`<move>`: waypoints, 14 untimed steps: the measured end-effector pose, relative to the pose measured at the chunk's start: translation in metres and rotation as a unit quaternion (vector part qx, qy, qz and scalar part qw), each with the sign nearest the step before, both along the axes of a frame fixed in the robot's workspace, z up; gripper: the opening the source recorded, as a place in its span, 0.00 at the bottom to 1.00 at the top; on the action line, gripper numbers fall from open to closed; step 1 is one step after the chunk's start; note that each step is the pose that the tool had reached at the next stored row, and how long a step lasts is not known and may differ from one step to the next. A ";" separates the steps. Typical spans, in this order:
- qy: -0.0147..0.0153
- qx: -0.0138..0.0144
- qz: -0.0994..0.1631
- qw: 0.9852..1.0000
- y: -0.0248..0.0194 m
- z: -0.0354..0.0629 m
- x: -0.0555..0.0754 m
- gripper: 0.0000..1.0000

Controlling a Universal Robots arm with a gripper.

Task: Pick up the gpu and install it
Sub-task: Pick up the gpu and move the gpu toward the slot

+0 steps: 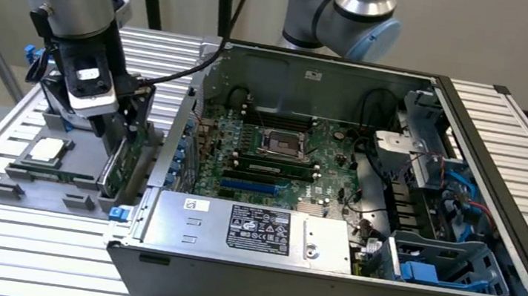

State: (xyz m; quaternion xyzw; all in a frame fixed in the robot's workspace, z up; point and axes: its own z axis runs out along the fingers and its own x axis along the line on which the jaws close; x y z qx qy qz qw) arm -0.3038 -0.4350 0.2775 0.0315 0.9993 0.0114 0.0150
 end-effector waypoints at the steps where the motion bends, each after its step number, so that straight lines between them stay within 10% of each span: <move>1: 0.000 0.000 0.000 1.000 0.0010 -0.0019 0.000 0.54; 14: -0.003 -0.002 -0.022 1.000 0.0042 -0.0244 -0.001 0.54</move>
